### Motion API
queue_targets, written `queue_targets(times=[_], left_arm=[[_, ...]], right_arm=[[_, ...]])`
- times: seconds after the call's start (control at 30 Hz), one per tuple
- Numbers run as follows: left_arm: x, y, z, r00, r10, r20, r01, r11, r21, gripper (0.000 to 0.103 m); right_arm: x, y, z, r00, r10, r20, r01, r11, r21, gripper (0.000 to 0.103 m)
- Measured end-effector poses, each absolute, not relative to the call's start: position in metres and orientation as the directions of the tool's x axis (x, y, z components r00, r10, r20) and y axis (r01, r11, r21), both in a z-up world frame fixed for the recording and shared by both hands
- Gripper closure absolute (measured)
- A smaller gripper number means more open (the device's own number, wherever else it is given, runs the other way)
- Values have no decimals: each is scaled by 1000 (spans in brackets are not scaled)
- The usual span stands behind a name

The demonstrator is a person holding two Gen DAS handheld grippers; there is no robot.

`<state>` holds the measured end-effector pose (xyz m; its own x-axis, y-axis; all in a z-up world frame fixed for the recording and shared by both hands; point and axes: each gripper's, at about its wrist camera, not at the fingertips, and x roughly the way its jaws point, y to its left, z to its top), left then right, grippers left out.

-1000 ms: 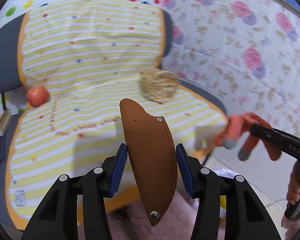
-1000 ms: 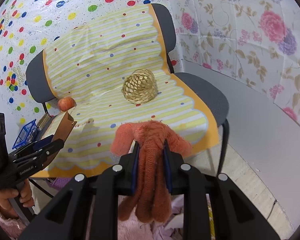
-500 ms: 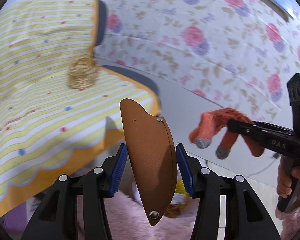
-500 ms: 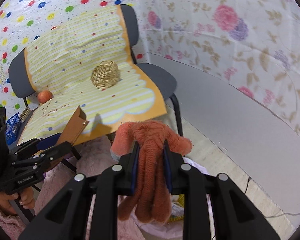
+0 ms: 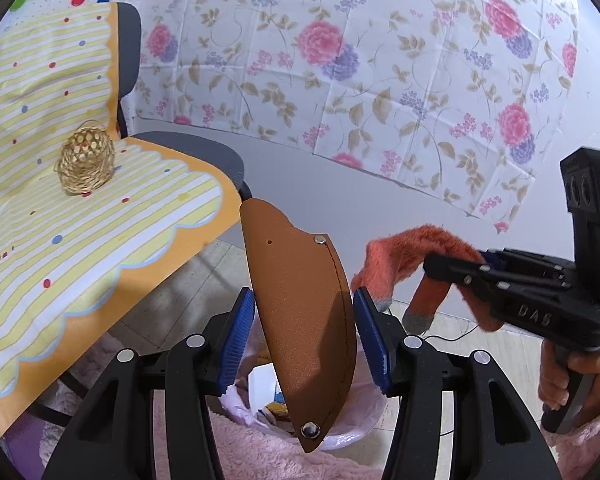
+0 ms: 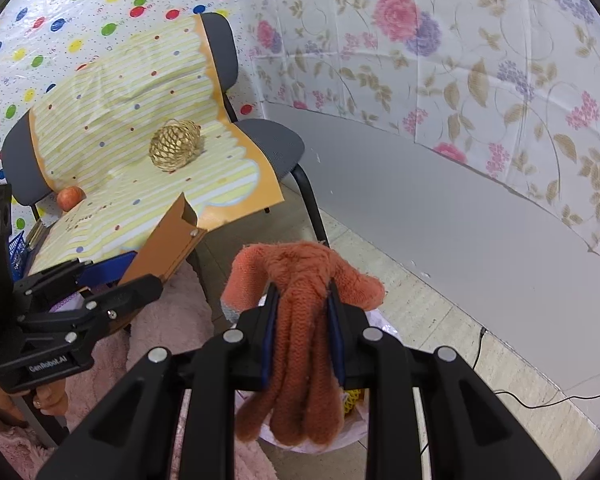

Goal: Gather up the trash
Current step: 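Carry the plush toy and leather sheath over the bin and open both tools, then move both tools back toward the chair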

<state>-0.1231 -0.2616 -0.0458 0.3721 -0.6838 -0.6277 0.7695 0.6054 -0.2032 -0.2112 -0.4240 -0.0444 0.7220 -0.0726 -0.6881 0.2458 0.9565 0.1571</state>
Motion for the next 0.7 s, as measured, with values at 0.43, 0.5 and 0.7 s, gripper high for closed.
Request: queue_targets(times=[0.43, 0.5, 0.7], left_arm=[[-113, -250, -40, 465, -624, -627, 704, 691, -166, 23], [-111, -243, -40, 476, -615, -629, 691, 704, -165, 23], [-101, -220, -43, 531, -557, -639, 638, 759, -131, 23]], right_arm=[[-202, -437, -61, 714, -46, -699, 249, 950, 191, 42], [-202, -438, -59, 718, -50, -694, 250, 949, 190, 42], [-196, -429, -51, 736, -40, -676, 224, 956, 187, 42]])
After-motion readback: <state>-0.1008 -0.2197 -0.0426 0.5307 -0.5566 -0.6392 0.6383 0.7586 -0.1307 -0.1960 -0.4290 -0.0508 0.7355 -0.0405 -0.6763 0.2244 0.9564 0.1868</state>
